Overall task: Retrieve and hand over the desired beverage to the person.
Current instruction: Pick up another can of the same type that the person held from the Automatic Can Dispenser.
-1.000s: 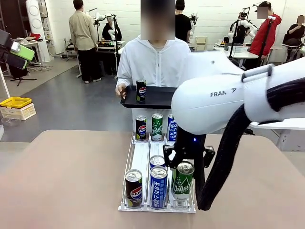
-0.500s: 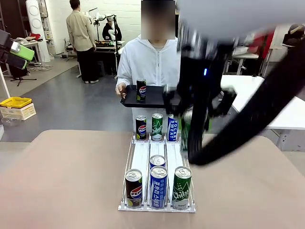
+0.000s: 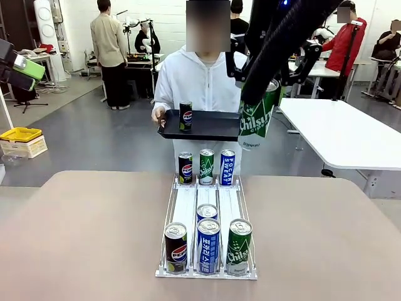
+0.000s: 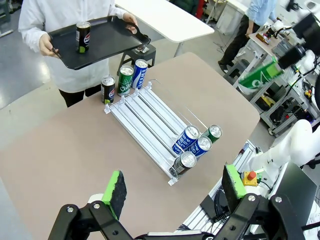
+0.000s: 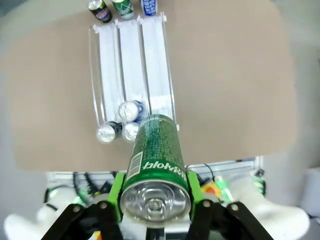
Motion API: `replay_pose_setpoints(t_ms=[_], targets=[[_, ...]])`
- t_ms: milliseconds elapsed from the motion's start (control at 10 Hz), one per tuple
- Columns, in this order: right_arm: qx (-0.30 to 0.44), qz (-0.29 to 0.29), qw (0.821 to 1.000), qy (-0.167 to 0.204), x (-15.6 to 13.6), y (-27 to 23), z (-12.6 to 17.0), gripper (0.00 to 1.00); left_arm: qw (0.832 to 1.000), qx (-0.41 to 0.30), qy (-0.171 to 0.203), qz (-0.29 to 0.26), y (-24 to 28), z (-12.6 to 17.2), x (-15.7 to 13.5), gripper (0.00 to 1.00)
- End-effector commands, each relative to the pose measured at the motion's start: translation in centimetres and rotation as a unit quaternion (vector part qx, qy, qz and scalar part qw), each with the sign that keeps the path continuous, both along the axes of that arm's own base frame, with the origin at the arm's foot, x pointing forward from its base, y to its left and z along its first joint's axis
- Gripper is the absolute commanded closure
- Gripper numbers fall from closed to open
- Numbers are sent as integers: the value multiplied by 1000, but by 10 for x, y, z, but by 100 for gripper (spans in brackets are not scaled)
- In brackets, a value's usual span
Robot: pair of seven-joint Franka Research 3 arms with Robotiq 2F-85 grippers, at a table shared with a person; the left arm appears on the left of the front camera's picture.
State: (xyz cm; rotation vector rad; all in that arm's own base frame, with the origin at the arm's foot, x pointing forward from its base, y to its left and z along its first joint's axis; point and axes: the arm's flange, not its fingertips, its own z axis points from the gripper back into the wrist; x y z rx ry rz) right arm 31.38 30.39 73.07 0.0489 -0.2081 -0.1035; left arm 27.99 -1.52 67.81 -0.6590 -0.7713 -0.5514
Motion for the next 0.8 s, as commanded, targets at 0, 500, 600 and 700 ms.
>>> replay_pose_setpoints(t_ms=[0, 500, 600, 700], targets=[[8, 32, 999, 26, 32, -5, 9, 57, 1000, -7, -4, -9, 0, 0, 1, 0], [22, 67, 996, 58, 105, -4, -3, 57, 1000, -7, -4, -9, 0, 0, 1, 0], [21, 66, 996, 57, 115, 1, -2, 57, 1000, -7, -4, -9, 0, 0, 1, 0], [21, 64, 996, 63, 127, 9, -2, 57, 1000, -7, -4, -9, 0, 0, 1, 0]])
